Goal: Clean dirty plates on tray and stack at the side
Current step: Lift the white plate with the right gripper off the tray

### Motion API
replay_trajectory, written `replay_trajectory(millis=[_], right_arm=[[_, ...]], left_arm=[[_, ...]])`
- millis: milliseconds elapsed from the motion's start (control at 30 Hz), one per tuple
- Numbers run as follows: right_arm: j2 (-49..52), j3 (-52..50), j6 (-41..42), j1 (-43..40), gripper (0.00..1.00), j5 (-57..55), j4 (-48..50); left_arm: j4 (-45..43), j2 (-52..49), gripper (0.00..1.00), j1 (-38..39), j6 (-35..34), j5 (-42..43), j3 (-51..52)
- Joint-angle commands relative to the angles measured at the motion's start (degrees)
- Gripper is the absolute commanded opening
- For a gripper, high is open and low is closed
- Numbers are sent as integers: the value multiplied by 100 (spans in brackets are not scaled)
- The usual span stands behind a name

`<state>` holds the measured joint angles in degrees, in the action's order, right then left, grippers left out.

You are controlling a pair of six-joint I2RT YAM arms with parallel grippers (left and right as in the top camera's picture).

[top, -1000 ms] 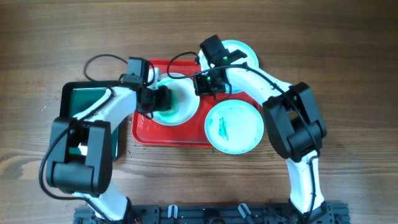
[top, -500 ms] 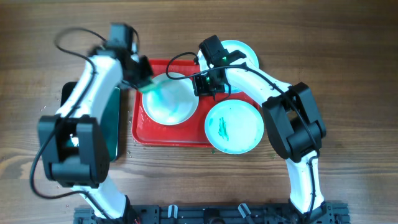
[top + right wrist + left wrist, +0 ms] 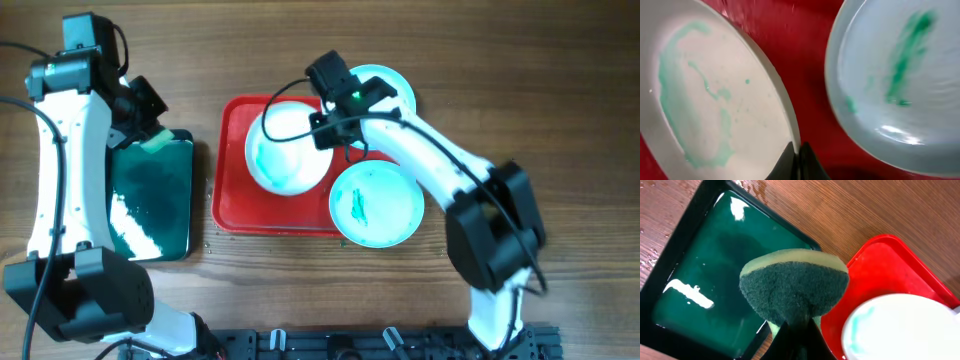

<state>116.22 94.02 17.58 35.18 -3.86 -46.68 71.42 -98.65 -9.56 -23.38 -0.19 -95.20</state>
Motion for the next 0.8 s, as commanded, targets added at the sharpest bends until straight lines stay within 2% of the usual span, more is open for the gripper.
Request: replay_trajectory(millis=[0,233,433,567,767], right_arm=[[-625,157,-118,577,4,-2435,11],[-726,155,-273,1683,4,-5222,2],[-726,155,-251,2400,4,-7086,136],[-726,155,-374,2625,4,-7753,282],[-726,155,-828,2791,4,-7917,584]], left_arm=[[-7,39,4,7,-116,-52,127],[-31,39,4,7,-284,-55,243],[-44,39,4,7,-284,-55,243],[-44,39,4,7,-289,-52,243],[-44,39,4,7,-437,-52,243]])
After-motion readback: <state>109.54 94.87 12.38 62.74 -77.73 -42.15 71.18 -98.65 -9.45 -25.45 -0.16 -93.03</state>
